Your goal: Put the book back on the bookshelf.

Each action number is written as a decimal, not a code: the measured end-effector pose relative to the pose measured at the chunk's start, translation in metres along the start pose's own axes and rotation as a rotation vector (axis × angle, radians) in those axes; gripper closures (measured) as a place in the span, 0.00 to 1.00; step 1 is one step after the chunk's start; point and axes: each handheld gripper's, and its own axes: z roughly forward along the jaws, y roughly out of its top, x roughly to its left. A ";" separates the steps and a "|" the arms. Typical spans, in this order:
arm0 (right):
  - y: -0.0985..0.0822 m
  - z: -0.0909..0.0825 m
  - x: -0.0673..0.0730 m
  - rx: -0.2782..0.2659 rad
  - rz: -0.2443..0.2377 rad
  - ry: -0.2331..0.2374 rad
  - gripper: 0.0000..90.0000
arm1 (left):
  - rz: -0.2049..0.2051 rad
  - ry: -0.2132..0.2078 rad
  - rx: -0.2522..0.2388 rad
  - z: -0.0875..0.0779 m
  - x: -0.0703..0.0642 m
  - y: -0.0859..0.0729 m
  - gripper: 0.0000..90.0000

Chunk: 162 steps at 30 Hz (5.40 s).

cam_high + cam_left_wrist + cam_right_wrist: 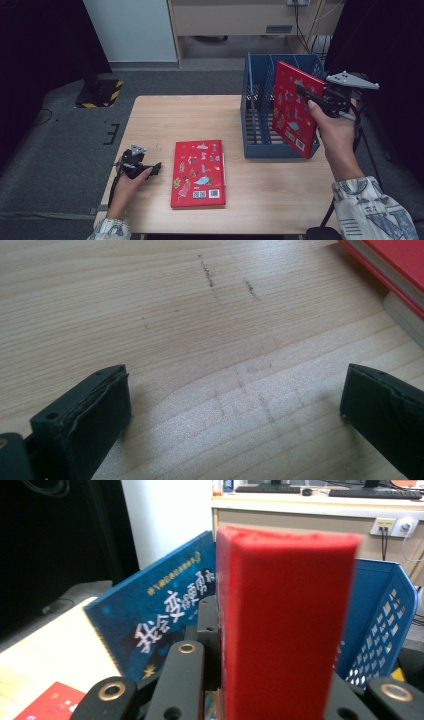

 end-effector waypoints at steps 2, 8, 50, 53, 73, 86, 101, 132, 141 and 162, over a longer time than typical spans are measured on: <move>0.000 0.005 -0.002 0.006 -0.002 -0.012 0.88 | 0.000 0.000 0.000 0.000 0.000 0.000 0.00; 0.002 0.019 -0.007 0.011 0.011 -0.034 0.88 | 0.003 -0.003 0.000 0.000 0.000 0.000 0.00; -0.010 0.101 -0.032 0.033 0.050 -0.163 0.88 | 0.012 -0.012 -0.001 0.000 -0.003 0.000 0.00; -0.013 0.108 -0.031 0.032 0.048 -0.167 0.88 | 0.012 -0.013 -0.001 0.000 -0.003 0.000 0.00; -0.027 0.124 -0.026 0.019 0.046 -0.189 0.88 | 0.015 -0.015 0.000 0.000 -0.004 0.000 0.00; -0.044 0.129 -0.023 0.017 0.043 -0.172 0.88 | 0.015 -0.016 0.000 0.000 -0.004 0.000 0.00; -0.055 0.127 -0.020 0.039 0.032 -0.177 0.87 | 0.016 -0.017 0.000 0.000 -0.004 0.001 0.00; -0.069 0.096 -0.004 0.095 -0.010 -0.179 0.80 | 0.016 -0.017 0.001 0.000 -0.004 0.001 0.00; -0.063 0.099 -0.002 0.096 -0.017 -0.186 0.84 | 0.017 -0.017 0.000 0.001 -0.004 0.001 0.00; -0.060 0.109 -0.003 0.059 -0.014 -0.224 0.88 | 0.018 -0.017 0.000 0.001 -0.005 0.001 0.00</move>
